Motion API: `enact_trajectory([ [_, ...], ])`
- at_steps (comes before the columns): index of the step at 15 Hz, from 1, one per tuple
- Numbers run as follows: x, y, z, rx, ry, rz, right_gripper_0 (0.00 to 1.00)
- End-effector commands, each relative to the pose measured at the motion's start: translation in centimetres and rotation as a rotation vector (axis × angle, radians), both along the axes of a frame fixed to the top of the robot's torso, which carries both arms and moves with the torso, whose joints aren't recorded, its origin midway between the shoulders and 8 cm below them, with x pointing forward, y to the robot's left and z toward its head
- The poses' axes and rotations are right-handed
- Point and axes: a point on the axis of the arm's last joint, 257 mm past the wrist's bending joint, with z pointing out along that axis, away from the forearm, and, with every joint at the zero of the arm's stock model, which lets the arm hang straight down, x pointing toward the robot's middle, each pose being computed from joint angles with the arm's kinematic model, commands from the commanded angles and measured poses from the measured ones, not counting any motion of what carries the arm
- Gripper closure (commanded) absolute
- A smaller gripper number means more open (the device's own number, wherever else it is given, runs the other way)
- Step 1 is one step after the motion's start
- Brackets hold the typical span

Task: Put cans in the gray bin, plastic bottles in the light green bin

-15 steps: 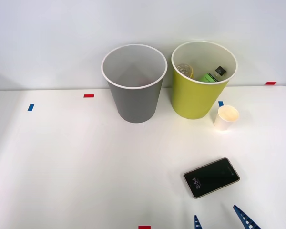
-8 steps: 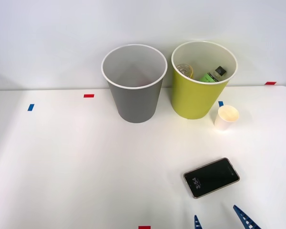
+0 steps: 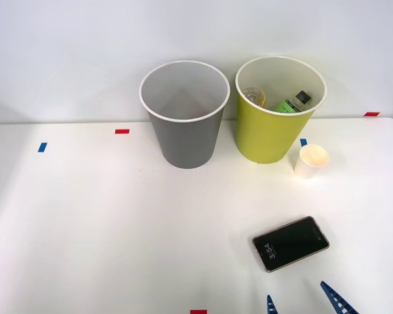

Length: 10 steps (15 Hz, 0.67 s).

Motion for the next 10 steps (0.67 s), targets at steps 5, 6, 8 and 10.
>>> enact_trajectory([
  [5,0.0,0.0,0.0,0.0,0.0,0.0,0.0],
  [6,0.0,0.0,0.0,0.0,0.0,0.0,0.0],
  [8,0.0,0.0,0.0,0.0,0.0,0.0,0.0],
  [10,0.0,0.0,0.0,0.0,0.0,0.0,0.0],
])
